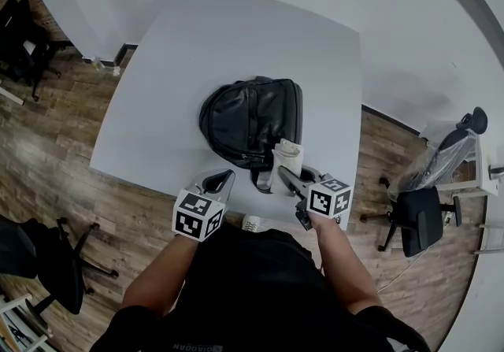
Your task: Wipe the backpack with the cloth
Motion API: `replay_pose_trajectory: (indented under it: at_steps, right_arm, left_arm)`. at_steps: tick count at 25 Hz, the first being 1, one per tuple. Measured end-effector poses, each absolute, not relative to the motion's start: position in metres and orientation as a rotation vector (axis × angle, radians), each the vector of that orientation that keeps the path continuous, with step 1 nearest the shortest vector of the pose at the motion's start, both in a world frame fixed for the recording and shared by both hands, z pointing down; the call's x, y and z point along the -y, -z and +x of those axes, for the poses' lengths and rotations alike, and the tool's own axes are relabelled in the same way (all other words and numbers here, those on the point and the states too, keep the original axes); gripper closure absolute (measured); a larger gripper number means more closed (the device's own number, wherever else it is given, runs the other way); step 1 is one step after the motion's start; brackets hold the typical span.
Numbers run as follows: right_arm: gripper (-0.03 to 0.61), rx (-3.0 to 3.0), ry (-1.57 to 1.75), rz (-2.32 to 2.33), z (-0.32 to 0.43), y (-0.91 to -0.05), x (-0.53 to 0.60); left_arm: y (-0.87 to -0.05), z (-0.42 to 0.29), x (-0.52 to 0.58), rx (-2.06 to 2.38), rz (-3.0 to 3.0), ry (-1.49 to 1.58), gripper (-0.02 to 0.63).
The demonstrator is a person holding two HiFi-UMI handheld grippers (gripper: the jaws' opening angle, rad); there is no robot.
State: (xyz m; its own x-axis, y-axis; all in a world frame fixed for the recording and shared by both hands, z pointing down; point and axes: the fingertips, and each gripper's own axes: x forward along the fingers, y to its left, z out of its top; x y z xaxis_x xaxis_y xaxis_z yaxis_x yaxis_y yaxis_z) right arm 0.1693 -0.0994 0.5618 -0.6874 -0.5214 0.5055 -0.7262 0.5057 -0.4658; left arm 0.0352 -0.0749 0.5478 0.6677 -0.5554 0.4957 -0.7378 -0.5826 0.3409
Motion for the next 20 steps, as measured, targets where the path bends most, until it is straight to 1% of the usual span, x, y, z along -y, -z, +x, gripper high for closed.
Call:
replay_pose_trajectory:
  at_steps: [9,20]
  right_arm:
    - [0.486,2.501,-0.856,1.019,0.191,-0.552,0.099]
    - [0.486,2.540,-0.825,1.033,0.226,-0.549,0.098]
  left_arm:
    - [-0.543,0.053,0.075,1.043,2.350,-0.458,0.607]
    - [-0.531,0.076,0.081,1.070,2.369,-0.504,0.607]
